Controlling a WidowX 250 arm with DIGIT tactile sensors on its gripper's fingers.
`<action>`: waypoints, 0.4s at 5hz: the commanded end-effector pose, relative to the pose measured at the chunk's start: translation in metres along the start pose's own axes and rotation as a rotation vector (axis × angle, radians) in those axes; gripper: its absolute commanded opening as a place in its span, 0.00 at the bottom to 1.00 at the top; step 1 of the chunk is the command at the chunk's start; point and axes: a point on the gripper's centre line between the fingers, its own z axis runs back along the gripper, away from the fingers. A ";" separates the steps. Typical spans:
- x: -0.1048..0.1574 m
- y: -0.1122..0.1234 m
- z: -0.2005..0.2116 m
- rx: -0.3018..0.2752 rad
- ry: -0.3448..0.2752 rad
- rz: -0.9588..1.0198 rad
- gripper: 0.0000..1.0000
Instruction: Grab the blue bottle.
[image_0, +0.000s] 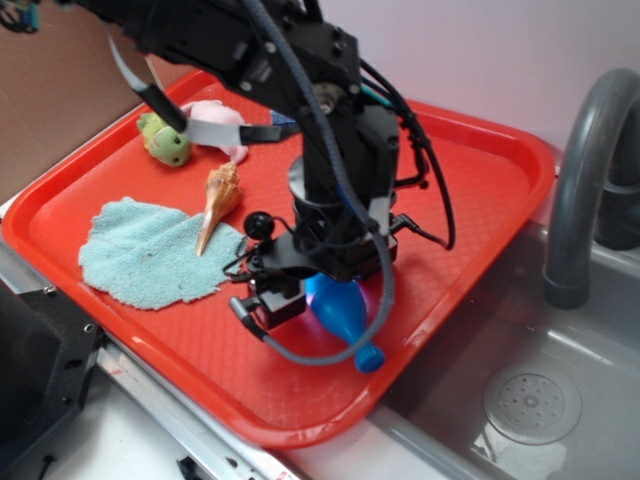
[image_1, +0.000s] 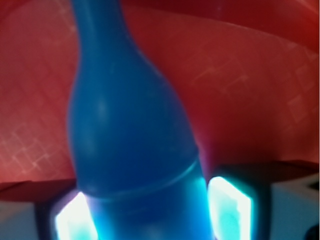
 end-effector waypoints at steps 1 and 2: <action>0.000 -0.008 0.012 0.024 -0.039 0.124 0.00; -0.040 -0.007 0.055 -0.051 -0.119 0.358 0.00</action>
